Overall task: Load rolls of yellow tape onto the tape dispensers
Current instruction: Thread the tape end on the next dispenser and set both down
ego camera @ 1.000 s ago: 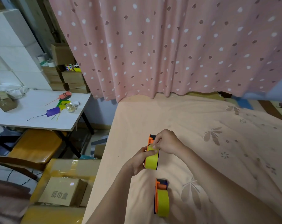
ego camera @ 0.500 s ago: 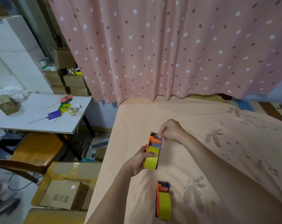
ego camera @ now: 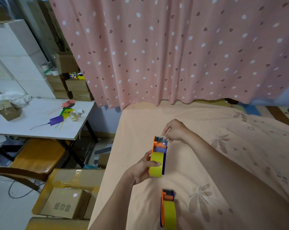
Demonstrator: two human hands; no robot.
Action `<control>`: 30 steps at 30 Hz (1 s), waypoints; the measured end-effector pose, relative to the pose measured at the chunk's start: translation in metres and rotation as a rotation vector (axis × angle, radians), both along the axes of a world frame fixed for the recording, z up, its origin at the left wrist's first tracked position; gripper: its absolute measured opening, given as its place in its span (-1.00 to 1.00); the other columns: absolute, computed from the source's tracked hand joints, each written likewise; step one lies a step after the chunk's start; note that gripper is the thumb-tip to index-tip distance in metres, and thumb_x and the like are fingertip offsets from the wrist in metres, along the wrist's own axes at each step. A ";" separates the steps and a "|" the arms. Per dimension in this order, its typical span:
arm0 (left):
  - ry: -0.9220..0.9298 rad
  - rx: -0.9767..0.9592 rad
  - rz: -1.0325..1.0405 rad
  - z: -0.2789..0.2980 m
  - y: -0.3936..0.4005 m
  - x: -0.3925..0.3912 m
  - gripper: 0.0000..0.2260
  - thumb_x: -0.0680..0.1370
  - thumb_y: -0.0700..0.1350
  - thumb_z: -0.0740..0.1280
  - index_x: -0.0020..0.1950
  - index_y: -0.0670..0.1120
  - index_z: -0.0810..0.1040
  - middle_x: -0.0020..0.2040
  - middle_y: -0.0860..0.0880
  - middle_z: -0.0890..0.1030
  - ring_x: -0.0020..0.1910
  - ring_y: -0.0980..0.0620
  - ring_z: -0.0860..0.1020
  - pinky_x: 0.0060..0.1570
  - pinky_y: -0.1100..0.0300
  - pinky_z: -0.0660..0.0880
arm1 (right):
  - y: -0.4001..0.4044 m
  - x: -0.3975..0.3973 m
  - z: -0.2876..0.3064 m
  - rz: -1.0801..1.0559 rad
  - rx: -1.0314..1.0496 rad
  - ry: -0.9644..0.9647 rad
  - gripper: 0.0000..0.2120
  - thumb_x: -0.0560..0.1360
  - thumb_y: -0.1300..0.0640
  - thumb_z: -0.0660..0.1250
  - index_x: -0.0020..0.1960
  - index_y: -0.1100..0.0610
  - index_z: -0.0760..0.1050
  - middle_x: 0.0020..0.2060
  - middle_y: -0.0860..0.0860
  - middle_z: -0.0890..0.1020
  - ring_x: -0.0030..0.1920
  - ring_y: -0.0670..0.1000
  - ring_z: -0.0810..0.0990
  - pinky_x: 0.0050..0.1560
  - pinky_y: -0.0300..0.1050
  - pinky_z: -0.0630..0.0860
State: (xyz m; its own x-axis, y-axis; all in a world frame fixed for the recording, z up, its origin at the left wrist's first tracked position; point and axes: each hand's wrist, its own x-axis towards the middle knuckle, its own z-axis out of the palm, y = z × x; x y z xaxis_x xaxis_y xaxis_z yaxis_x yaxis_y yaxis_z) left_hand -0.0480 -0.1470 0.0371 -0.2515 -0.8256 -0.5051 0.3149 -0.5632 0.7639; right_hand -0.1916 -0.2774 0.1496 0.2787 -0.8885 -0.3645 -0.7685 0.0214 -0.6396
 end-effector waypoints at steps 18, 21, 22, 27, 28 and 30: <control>0.056 0.004 -0.005 0.001 -0.008 -0.005 -0.26 0.37 -0.28 0.46 0.51 -0.01 0.29 0.27 -0.13 0.54 0.07 -0.11 0.64 -0.04 -0.03 0.63 | -0.007 -0.002 0.006 0.180 -0.086 0.014 -0.62 0.34 0.46 0.13 -0.40 0.08 0.56 -0.30 0.16 0.66 -0.30 0.09 0.59 -0.23 -0.11 0.59; 0.041 0.012 0.001 -0.001 -0.008 -0.003 -0.26 0.38 -0.29 0.45 0.51 0.00 0.28 0.27 -0.12 0.53 0.09 -0.11 0.62 -0.01 -0.04 0.63 | -0.007 -0.001 0.005 0.242 -0.119 0.095 -0.65 0.36 0.42 0.22 -0.35 0.08 0.66 -0.38 0.11 0.66 -0.33 0.07 0.65 -0.20 -0.09 0.65; 0.034 0.013 0.000 -0.001 -0.008 -0.003 -0.25 0.38 -0.30 0.45 0.51 0.01 0.28 0.27 -0.12 0.53 0.10 -0.12 0.61 0.01 -0.05 0.63 | -0.007 -0.001 0.005 0.255 -0.108 0.106 -0.69 0.36 0.42 0.25 -0.32 0.11 0.67 -0.37 0.12 0.68 -0.34 0.05 0.67 -0.18 -0.08 0.67; 0.033 0.015 -0.021 -0.003 -0.004 -0.003 -0.26 0.38 -0.29 0.43 0.52 -0.01 0.27 0.26 -0.14 0.53 0.09 -0.11 0.61 -0.02 -0.01 0.63 | -0.009 -0.004 0.008 0.295 -0.041 0.089 -0.88 0.39 0.39 0.45 -0.15 0.23 0.71 -0.31 0.14 0.72 -0.34 -0.02 0.70 -0.26 -0.28 0.62; 0.036 0.014 -0.019 -0.003 -0.004 -0.003 -0.27 0.38 -0.29 0.43 0.52 -0.02 0.27 0.26 -0.14 0.53 0.08 -0.11 0.61 -0.02 0.00 0.63 | -0.010 -0.006 0.009 0.297 -0.025 0.070 -0.92 0.40 0.36 0.49 -0.12 0.27 0.72 -0.27 0.17 0.73 -0.29 0.01 0.71 -0.22 -0.25 0.65; 0.038 0.012 -0.013 -0.004 -0.002 -0.003 -0.27 0.38 -0.28 0.42 0.52 -0.02 0.27 0.24 -0.14 0.55 0.07 -0.10 0.62 -0.01 -0.01 0.62 | -0.011 -0.008 0.011 0.285 0.019 0.029 -0.89 0.41 0.29 0.54 -0.09 0.31 0.72 -0.21 0.21 0.74 -0.20 0.07 0.74 -0.10 -0.17 0.69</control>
State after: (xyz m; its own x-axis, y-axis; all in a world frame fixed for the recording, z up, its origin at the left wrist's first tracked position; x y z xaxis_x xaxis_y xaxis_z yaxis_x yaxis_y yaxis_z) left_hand -0.0508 -0.1494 0.0328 -0.2813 -0.8162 -0.5046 0.3359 -0.5763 0.7450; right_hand -0.1999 -0.2879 0.1602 0.5056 -0.7686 -0.3920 -0.7630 -0.1862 -0.6190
